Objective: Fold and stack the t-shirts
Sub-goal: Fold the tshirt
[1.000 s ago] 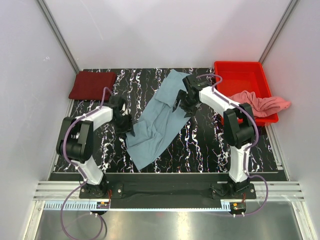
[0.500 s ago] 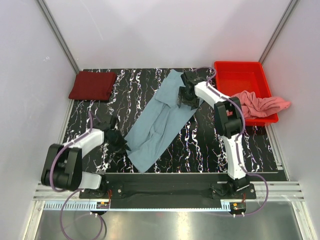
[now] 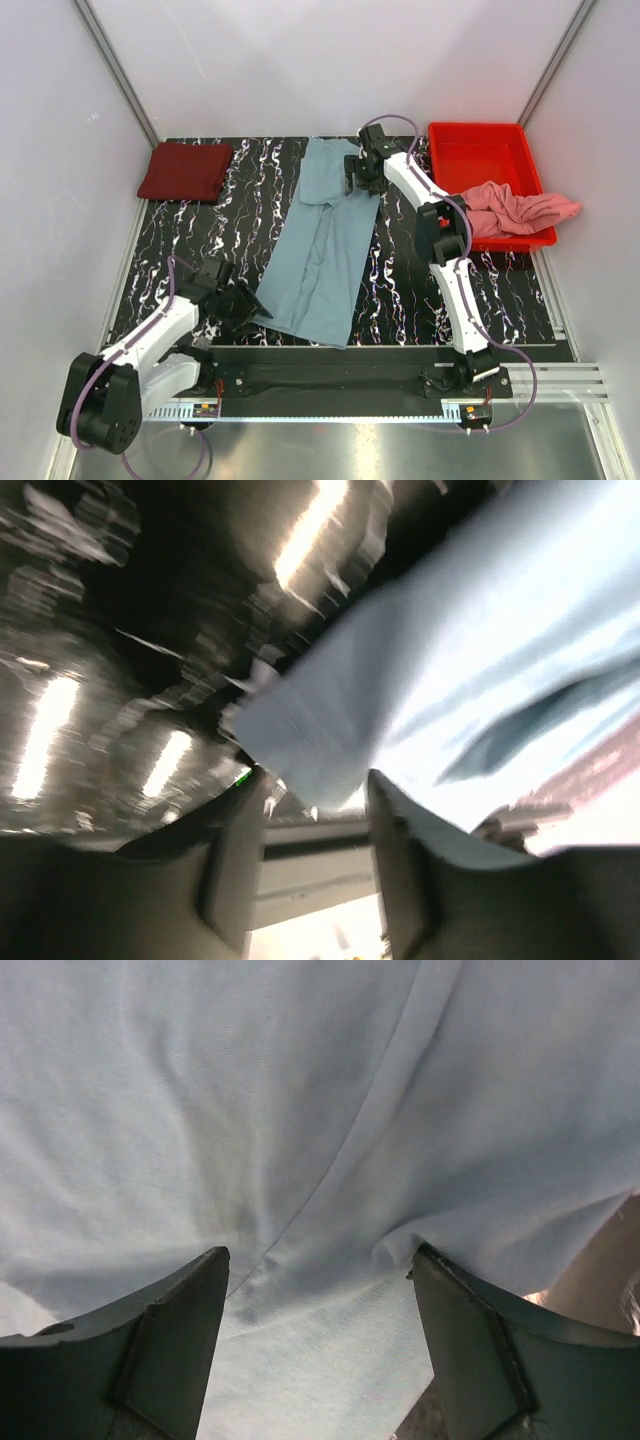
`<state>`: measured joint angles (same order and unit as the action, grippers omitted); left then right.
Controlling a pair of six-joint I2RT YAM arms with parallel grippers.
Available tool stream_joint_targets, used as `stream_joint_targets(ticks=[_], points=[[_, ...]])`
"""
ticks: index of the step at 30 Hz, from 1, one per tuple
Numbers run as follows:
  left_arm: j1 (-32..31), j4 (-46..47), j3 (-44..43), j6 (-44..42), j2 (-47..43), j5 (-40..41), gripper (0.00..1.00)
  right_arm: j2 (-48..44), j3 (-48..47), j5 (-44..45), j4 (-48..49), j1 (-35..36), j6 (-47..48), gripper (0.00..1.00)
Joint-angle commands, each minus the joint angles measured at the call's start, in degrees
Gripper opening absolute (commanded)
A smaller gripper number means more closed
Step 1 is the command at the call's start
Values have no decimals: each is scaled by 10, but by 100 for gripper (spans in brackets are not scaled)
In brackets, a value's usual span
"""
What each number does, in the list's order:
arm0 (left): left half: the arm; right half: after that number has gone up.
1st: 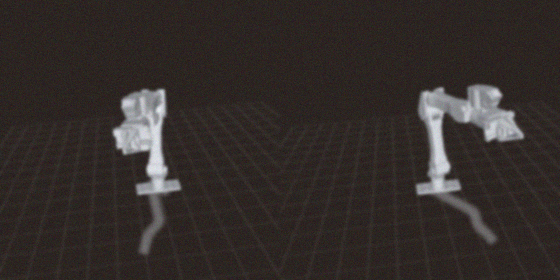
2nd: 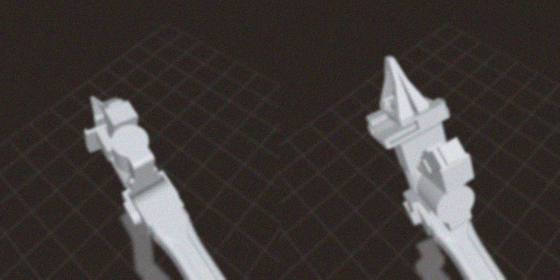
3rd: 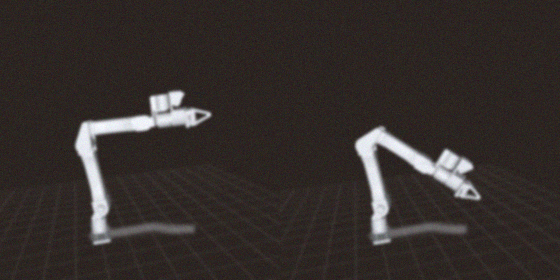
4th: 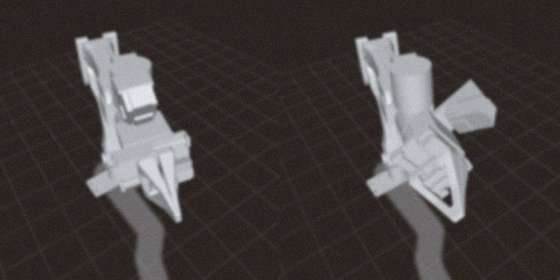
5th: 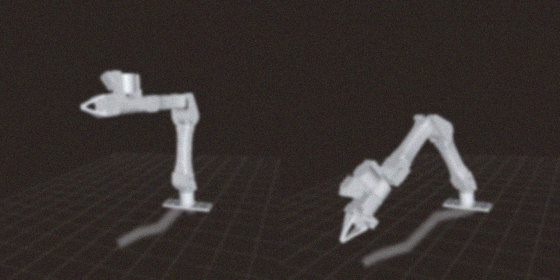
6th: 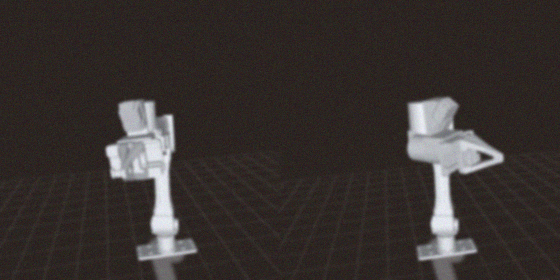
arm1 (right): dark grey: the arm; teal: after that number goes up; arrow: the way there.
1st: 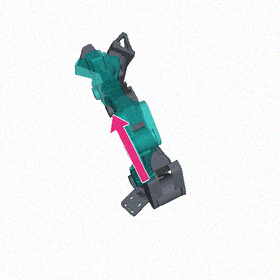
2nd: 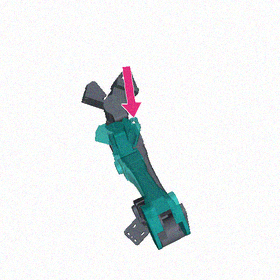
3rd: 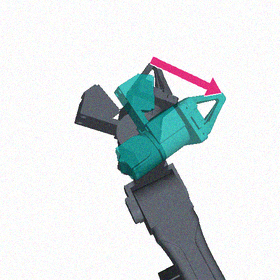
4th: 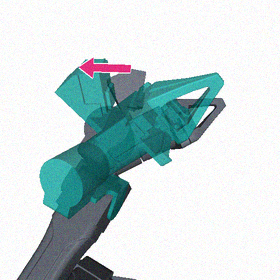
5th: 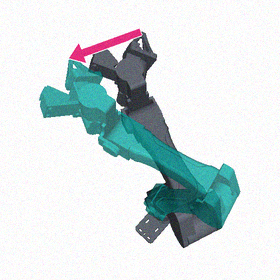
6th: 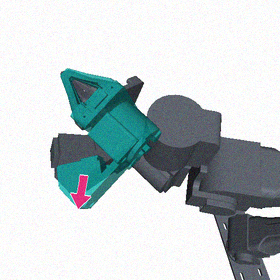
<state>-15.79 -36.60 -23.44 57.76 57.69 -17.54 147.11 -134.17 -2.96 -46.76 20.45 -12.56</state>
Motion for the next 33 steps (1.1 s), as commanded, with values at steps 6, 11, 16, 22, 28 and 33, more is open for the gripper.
stream_joint_targets(ticks=[6,11,16,22,28,33], points=[[-42,-45,-101,-45,-49,-21,73,-37,-45,-51,-45,-3,10,100],[-42,-80,-181,-137,-50,36,73,-135,30,-68,-108,-2,-17,100],[-41,-16,-226,-204,30,1,74,-302,270,-116,-71,-2,-69,100],[-27,3,-271,-294,174,30,69,-454,509,-132,10,10,-119,100],[30,12,-242,-303,257,37,69,-518,624,-144,72,10,-152,85],[52,40,-175,-274,255,14,67,-509,660,-207,112,13,-190,61]])
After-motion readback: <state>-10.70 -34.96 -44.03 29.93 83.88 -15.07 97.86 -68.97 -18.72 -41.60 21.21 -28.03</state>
